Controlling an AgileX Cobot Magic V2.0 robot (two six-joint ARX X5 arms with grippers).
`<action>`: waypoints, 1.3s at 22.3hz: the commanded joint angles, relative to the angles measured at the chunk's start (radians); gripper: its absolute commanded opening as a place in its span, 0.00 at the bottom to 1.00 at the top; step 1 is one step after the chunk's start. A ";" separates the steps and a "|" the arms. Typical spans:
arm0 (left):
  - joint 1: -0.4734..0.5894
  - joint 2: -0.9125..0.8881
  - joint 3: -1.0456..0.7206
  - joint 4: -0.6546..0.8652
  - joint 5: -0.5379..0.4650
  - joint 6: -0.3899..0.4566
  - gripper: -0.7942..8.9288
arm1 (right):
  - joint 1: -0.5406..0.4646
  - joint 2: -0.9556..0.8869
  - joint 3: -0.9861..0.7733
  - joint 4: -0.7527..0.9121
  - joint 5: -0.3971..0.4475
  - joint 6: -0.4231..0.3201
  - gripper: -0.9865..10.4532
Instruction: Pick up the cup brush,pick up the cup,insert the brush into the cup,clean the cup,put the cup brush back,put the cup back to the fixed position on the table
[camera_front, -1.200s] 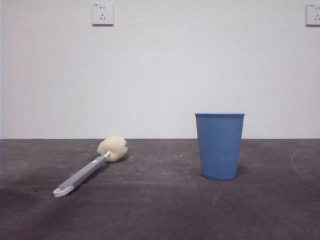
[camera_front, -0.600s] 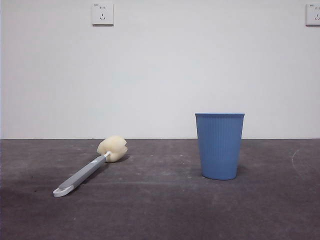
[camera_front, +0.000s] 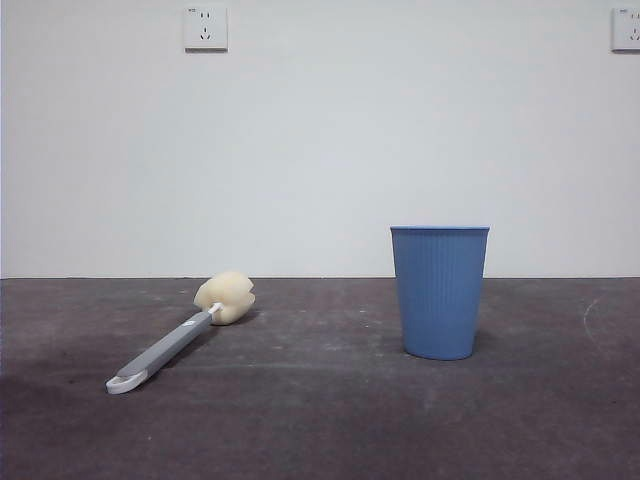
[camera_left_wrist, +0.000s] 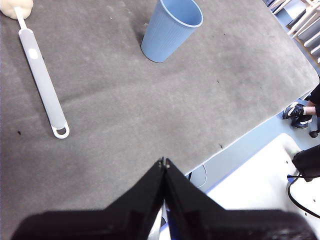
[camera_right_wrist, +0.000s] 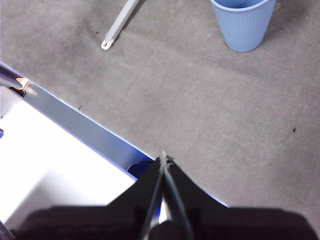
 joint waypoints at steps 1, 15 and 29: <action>-0.001 -0.003 0.006 0.006 -0.002 0.012 0.08 | 0.001 -0.002 0.003 0.006 0.003 0.000 0.09; -0.001 -0.003 0.005 0.066 -0.115 0.164 0.08 | 0.001 -0.002 0.003 0.006 0.003 0.000 0.09; 0.410 -0.069 -0.012 0.535 -0.280 0.669 0.08 | 0.001 -0.002 0.003 0.005 0.003 0.000 0.09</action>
